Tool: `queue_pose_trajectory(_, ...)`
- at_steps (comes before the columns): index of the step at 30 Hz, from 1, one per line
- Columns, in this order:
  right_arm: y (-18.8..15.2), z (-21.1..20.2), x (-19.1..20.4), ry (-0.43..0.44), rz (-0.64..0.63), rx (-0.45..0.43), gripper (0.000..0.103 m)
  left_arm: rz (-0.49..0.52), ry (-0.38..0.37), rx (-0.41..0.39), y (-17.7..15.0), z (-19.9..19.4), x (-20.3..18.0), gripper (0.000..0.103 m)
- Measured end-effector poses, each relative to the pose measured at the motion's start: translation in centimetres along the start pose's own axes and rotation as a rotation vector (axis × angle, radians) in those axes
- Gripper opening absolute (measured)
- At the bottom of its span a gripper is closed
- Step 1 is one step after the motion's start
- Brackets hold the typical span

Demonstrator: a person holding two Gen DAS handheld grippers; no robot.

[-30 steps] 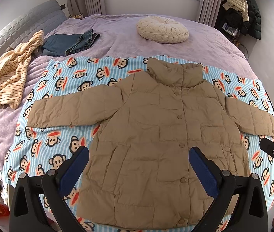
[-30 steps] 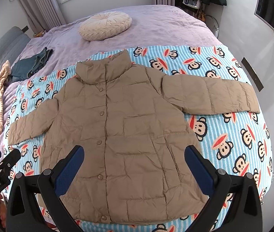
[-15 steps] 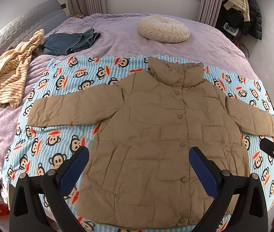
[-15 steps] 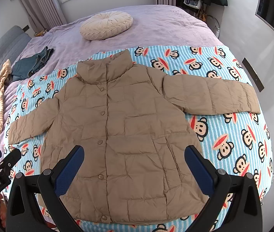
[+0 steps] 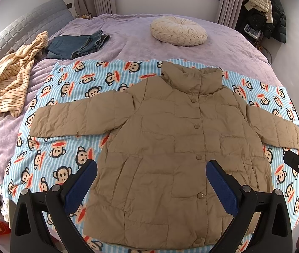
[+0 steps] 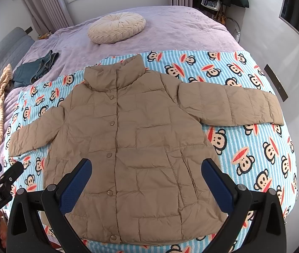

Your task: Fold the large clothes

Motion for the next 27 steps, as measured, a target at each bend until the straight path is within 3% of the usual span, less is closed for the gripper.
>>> queue_pose_trajectory(27,0.03,-0.03,0.21,-0.001,-0.003,-0.001,0.103,0.002,-0.001,0.006,0.08,0.14,-0.31,0.103)
Point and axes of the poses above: each gripper's, at about its wrist camera, not at the fingertips, and z roughly the way its jaws point, x to its left, y to its top, the point moved 6 cm from there along z, roughly the way its jaws point, and after that the axes turned 1 degree about z, right-handed, at the moved point
